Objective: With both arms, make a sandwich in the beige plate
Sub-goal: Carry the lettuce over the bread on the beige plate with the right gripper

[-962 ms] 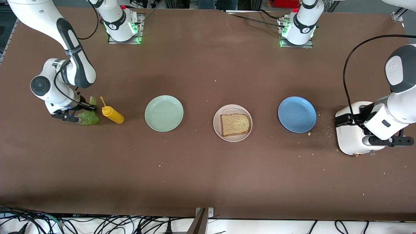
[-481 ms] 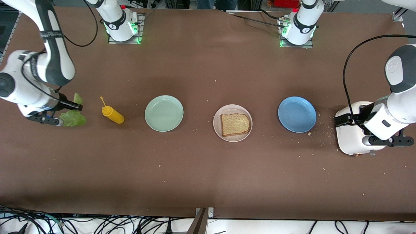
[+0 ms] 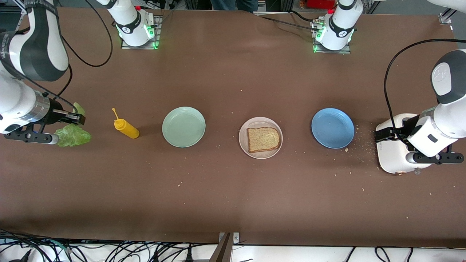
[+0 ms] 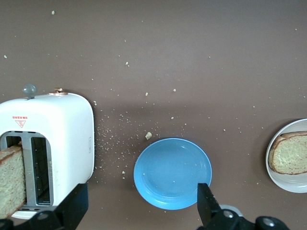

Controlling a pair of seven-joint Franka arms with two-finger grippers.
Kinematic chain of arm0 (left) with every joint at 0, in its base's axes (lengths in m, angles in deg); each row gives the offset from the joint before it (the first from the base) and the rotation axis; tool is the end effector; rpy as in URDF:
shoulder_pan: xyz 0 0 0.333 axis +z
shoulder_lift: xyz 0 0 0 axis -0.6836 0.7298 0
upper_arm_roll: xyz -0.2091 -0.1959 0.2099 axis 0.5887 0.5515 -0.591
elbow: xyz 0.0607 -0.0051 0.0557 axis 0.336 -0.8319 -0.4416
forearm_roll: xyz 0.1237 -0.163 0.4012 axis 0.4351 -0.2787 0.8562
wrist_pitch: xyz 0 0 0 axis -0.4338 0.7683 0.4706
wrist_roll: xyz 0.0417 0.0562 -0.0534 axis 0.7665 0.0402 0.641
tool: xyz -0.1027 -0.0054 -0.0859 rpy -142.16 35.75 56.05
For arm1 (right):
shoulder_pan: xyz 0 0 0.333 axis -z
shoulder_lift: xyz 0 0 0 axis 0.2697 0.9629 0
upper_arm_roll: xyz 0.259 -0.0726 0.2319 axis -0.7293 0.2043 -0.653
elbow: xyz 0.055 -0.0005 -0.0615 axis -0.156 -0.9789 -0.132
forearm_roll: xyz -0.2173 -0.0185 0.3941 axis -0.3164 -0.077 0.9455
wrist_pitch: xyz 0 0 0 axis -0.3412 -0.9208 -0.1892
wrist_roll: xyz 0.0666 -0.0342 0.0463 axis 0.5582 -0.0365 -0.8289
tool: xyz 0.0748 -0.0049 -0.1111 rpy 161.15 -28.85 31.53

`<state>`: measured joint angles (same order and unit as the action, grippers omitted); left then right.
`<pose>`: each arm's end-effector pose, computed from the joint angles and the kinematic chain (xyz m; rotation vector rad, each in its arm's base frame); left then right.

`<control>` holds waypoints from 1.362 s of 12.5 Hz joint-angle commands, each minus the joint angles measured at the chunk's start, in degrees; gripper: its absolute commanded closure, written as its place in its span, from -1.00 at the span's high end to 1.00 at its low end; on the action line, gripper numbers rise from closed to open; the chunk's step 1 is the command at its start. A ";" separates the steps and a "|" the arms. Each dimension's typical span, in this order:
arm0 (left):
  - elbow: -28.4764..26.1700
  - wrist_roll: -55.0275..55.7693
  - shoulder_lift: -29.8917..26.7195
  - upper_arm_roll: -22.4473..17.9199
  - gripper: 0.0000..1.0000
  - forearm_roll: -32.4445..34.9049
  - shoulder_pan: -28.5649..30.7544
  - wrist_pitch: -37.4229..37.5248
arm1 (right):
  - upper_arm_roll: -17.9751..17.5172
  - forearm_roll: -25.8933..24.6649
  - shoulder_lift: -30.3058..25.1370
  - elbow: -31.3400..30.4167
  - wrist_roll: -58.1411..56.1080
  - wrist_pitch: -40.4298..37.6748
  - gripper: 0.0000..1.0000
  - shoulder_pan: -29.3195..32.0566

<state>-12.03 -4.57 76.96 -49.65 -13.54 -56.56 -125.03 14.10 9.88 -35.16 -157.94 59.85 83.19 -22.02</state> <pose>0.7386 -0.0093 0.4873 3.1328 0.0279 -0.1332 0.6884 0.0281 0.4750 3.0754 -0.1862 -0.1467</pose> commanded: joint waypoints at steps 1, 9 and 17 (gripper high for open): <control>-0.16 0.81 -0.34 -0.16 1.00 2.26 -0.54 0.34 | -4.05 2.07 1.67 3.87 7.67 -2.22 -1.00 -0.83; -0.16 0.81 -0.34 -0.16 1.00 2.26 -0.63 0.34 | -6.62 4.45 12.28 13.52 46.42 6.56 -1.00 -18.04; -0.16 0.81 -0.34 -0.16 1.00 2.26 -0.54 0.34 | -6.70 9.99 29.15 25.48 88.87 27.73 -1.00 -30.62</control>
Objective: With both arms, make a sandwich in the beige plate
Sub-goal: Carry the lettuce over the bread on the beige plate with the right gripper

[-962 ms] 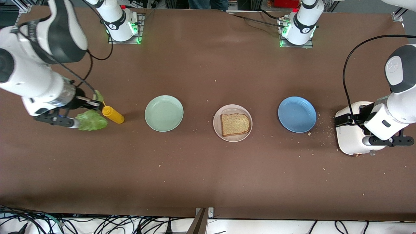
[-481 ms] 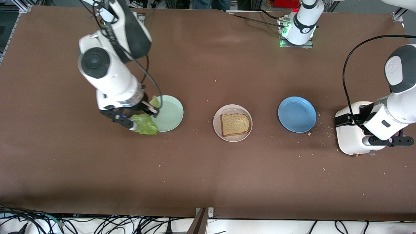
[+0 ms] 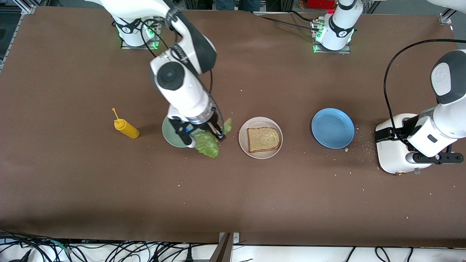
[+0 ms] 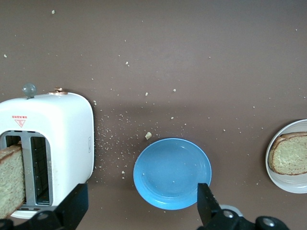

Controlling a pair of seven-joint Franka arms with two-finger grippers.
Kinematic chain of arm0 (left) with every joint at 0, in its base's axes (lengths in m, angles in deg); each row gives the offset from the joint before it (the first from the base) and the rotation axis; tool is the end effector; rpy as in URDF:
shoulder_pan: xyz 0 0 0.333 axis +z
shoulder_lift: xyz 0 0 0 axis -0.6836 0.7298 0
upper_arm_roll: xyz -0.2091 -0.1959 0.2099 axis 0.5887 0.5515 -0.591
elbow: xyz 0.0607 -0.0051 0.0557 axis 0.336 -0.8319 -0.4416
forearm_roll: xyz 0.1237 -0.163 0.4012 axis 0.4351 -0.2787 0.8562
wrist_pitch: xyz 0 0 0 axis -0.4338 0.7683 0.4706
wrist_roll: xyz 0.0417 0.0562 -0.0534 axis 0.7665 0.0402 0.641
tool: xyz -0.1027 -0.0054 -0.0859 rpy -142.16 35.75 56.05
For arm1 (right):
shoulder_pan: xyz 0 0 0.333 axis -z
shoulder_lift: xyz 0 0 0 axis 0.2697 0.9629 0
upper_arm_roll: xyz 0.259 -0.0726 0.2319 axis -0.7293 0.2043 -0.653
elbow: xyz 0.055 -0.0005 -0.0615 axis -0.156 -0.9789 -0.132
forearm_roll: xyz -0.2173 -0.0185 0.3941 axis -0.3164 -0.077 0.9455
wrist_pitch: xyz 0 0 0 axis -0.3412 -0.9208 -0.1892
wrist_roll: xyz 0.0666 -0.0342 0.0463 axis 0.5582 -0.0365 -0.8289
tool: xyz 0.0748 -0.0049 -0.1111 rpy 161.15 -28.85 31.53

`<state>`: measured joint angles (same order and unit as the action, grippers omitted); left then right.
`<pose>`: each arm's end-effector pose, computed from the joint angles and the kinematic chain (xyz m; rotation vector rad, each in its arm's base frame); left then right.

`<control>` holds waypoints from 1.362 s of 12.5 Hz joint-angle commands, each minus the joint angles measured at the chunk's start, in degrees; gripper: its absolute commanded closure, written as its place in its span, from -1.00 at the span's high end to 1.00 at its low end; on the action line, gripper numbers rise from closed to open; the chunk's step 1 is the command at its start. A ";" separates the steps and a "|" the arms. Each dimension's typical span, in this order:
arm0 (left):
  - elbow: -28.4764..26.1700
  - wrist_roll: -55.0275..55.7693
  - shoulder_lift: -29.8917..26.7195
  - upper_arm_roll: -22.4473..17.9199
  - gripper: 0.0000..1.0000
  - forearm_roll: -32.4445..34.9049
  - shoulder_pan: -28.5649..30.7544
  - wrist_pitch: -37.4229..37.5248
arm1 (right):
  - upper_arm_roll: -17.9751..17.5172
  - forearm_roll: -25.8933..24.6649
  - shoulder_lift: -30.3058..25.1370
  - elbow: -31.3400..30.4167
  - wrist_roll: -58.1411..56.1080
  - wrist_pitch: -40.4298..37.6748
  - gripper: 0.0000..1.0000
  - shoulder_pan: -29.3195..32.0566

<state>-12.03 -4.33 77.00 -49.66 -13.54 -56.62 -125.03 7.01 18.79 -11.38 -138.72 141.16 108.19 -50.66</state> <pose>0.7387 -0.0100 0.4868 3.1332 0.0331 -0.1343 0.6687 0.5187 0.3804 -2.5017 1.3640 0.0263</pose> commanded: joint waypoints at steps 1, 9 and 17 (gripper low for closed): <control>-0.16 0.56 -0.37 -0.14 1.00 2.26 -0.49 0.34 | 0.39 1.95 7.39 7.40 11.17 5.45 -1.00 -2.94; -0.25 0.56 -0.11 -0.14 1.00 2.26 -0.49 0.34 | -1.71 12.60 16.89 10.49 29.49 26.12 -1.00 -6.38; -2.89 -4.42 -0.19 -0.41 1.00 6.64 5.66 -0.10 | -1.72 13.56 21.65 8.57 29.75 25.43 -1.00 -8.31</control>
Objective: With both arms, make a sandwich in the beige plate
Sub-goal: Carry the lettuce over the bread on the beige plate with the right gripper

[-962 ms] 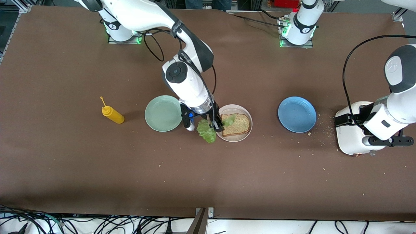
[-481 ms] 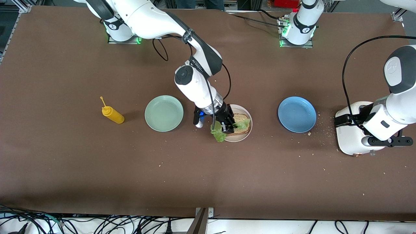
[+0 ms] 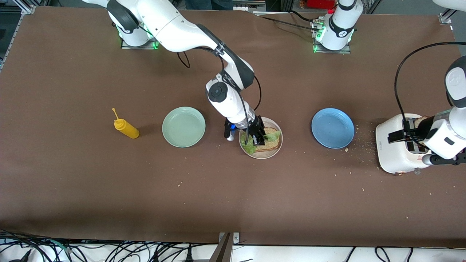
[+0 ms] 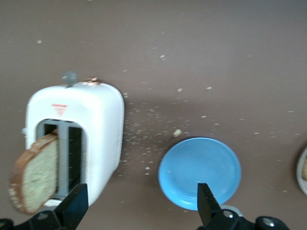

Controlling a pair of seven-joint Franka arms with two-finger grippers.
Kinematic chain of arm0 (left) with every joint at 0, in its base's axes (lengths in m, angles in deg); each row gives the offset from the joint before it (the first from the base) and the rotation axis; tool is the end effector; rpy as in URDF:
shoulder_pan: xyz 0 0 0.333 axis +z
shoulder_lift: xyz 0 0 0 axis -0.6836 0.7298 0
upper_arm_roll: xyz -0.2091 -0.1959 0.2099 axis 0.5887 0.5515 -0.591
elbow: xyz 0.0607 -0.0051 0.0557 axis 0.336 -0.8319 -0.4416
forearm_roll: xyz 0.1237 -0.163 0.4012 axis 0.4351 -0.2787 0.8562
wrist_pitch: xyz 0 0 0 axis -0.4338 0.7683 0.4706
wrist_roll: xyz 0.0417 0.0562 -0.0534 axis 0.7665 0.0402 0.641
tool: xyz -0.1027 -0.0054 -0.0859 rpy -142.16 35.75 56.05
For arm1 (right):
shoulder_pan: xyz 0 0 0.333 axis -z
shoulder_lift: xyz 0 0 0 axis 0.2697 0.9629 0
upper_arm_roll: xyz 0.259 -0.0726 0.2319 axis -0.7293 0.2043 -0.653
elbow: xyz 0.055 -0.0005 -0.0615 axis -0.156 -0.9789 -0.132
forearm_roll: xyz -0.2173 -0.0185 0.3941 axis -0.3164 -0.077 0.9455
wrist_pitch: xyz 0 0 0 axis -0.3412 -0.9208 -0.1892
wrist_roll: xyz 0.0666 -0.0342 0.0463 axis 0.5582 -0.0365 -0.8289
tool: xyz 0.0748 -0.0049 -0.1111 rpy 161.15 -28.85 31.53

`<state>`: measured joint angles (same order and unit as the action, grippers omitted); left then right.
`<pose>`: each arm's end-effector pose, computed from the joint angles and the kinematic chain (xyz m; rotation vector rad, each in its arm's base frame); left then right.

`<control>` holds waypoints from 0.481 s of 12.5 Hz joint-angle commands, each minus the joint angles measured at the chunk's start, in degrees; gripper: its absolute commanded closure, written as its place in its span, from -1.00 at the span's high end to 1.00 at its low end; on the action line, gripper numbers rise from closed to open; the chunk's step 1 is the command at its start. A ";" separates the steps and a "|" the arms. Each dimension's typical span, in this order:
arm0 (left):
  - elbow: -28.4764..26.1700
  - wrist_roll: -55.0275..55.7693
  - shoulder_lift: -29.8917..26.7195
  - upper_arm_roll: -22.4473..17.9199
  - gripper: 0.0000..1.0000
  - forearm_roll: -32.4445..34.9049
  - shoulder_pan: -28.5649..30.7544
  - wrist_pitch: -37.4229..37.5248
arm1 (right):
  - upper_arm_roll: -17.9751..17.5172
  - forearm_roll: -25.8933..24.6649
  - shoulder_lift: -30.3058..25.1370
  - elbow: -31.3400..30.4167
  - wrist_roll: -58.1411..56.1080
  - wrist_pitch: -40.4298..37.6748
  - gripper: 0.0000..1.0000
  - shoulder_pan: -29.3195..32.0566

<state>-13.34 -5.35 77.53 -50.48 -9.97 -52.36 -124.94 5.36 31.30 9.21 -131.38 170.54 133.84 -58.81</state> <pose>0.7331 0.0622 0.4694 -3.0761 -0.1296 0.1900 0.6251 0.6471 0.1941 -1.8486 1.8701 0.3308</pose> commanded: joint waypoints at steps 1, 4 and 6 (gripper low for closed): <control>-1.76 -5.94 -0.82 0.41 1.00 3.07 2.80 -0.28 | -0.07 0.71 1.14 0.95 0.38 -0.22 -1.00 -0.25; -6.13 -8.34 -2.65 0.59 1.00 2.28 6.06 -3.33 | 0.02 0.53 1.67 1.21 -0.06 0.21 -1.00 -0.51; -14.20 -9.57 -7.21 0.50 1.00 2.46 6.94 -10.18 | 0.02 0.62 1.67 1.22 0.11 0.22 -1.00 -0.60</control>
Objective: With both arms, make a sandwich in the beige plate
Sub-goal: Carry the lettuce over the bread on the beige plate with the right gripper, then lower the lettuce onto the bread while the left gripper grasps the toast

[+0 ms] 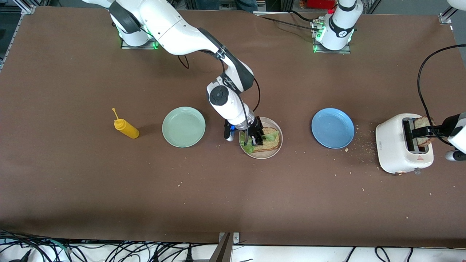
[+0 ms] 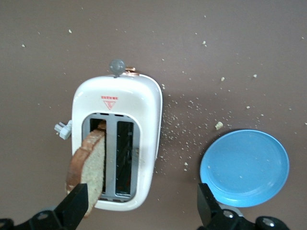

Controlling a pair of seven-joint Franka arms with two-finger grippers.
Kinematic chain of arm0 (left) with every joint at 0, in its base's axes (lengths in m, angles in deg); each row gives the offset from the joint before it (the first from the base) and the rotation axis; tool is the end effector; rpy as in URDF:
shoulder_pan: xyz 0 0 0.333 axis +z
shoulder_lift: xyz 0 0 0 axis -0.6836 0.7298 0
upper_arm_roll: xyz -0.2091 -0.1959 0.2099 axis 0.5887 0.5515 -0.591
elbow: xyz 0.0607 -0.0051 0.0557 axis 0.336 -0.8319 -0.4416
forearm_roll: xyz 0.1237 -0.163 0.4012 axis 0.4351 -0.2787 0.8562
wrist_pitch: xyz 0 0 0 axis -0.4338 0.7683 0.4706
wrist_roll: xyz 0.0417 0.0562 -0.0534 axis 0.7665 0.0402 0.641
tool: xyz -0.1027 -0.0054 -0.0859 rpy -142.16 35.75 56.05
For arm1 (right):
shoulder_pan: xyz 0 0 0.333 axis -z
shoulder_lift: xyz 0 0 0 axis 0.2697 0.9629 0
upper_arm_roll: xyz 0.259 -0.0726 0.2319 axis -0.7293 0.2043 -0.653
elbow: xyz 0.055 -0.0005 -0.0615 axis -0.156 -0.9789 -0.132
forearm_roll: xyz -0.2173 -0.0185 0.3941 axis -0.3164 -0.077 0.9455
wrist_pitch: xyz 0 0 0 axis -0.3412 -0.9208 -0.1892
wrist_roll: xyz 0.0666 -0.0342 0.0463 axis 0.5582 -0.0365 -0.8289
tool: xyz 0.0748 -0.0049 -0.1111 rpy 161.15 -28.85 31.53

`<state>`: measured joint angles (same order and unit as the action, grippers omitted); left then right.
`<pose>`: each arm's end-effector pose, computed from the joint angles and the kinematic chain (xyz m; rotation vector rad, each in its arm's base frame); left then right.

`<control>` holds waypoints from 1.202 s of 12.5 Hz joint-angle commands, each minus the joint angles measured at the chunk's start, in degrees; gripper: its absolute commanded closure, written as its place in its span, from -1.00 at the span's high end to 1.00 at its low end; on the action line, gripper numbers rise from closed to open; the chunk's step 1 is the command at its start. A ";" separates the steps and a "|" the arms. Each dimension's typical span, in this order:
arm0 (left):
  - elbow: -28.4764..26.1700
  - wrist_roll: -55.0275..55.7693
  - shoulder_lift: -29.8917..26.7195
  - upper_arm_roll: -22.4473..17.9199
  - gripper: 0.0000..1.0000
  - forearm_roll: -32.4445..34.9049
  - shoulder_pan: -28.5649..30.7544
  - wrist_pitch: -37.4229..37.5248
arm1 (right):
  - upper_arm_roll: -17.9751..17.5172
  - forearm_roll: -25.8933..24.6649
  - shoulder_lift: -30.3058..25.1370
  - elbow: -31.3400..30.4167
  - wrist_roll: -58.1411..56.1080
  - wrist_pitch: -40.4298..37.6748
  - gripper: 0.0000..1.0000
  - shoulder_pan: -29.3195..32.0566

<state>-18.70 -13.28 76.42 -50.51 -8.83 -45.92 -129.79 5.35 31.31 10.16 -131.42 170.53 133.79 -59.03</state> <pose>0.7132 0.1511 0.4410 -3.0767 -0.0916 0.1895 0.6205 0.6478 0.1788 -1.8631 1.8812 0.3348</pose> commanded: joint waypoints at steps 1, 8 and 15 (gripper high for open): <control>-11.66 -2.78 -7.51 0.53 1.00 1.84 1.29 -7.62 | 0.03 0.61 0.81 1.26 0.12 0.36 -1.00 -0.39; -21.33 -11.75 -8.23 0.62 1.00 1.23 6.92 -21.24 | 0.11 0.61 0.99 1.26 0.38 0.36 0.65 -0.48; -22.50 -15.18 -5.51 0.45 -1.00 1.93 7.01 -23.55 | 1.08 0.52 -4.70 1.87 -0.06 -9.18 0.70 1.62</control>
<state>-41.35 -26.42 70.30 -50.29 -8.82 -39.20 -153.22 5.95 31.31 9.13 -129.72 170.54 130.71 -58.78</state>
